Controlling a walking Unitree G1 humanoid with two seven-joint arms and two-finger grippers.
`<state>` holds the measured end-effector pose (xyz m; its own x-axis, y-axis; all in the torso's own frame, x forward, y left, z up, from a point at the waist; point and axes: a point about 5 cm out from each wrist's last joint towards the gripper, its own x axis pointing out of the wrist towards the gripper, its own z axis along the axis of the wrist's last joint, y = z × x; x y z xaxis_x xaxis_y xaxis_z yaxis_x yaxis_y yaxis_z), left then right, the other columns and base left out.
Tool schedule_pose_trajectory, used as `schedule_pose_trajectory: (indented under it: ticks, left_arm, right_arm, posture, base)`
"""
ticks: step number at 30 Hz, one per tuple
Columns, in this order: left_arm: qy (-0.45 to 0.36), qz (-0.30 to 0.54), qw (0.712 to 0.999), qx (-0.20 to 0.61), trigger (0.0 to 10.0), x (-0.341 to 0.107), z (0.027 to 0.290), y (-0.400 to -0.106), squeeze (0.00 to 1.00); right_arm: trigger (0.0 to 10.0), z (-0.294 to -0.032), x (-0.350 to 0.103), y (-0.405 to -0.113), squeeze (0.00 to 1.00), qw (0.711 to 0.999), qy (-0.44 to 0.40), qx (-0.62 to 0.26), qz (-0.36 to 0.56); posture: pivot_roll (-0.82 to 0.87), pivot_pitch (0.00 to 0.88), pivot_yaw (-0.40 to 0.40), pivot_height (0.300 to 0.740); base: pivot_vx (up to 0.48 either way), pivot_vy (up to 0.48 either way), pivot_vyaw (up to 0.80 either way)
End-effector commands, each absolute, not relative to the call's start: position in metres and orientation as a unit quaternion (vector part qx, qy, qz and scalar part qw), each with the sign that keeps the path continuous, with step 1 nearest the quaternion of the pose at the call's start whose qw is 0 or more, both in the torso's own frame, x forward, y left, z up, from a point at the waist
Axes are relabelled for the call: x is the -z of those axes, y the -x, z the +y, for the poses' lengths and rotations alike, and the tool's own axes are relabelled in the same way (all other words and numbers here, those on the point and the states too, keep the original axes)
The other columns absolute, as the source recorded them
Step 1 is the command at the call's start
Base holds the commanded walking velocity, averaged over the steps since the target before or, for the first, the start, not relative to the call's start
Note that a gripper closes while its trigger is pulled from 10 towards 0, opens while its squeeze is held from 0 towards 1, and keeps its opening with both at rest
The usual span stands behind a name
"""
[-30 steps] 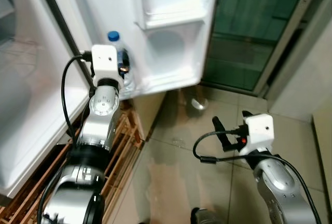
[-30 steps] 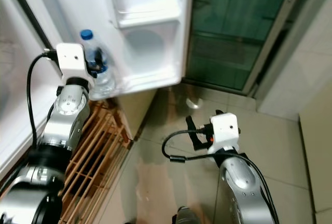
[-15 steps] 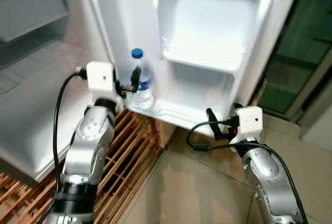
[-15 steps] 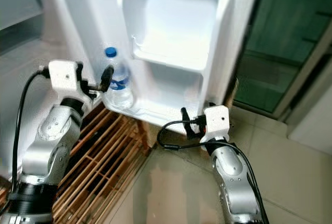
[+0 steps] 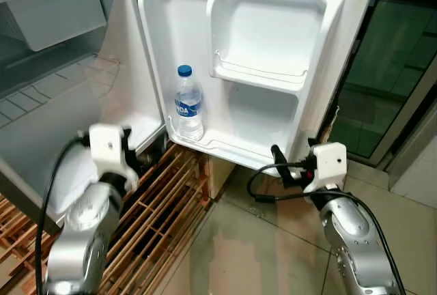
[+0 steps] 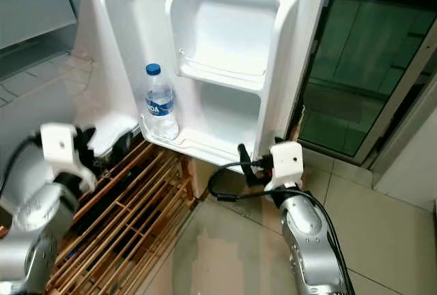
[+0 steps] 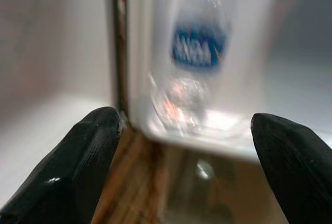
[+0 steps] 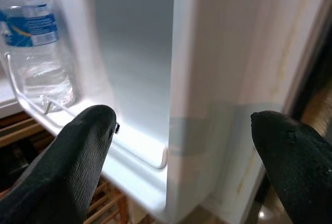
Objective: Restocking fridge
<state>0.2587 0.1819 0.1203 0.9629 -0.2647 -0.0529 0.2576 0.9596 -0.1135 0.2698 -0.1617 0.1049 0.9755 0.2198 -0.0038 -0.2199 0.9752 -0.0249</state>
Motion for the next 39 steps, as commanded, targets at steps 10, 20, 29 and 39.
schedule_pose_trajectory:
  ticks: [10, 20, 29, 39]
  left_arm:
    - [0.094, 0.032, 0.979, 0.178, 10.0, -0.103, 0.168, -0.234, 0.00]
    - [0.095, 0.020, 0.977, 0.192, 10.0, -0.105, 0.160, -0.235, 0.00]
    - [0.114, 0.020, 0.980, 0.161, 10.0, -0.101, 0.167, -0.243, 0.00]
    - [0.073, 0.127, 0.982, 0.119, 10.0, -0.061, 0.187, -0.272, 0.00]
  right_arm:
    - [10.0, -0.176, -0.095, -0.274, 0.00, 0.994, 0.016, -0.105, 0.024]
    - [10.0, -0.173, -0.089, -0.272, 0.00, 0.991, 0.031, -0.127, 0.031]
    - [10.0, -0.171, -0.070, -0.254, 0.00, 0.980, 0.049, -0.182, 0.065]
    - [10.0, -0.228, -0.002, -0.196, 0.00, 0.920, 0.003, -0.221, 0.323]
  posture:
    - [-0.13, 0.000, 0.047, 0.740]
    - [-0.14, 0.000, 0.051, 0.740]
    - [-0.15, 0.000, 0.057, 0.740]
    - [-0.18, 0.000, 0.076, 0.740]
  base:
    - [0.000, -0.096, 0.16]
    - [0.000, -0.480, 0.79]
    - [0.000, -0.427, 0.68]
    - [0.000, 0.000, 0.00]
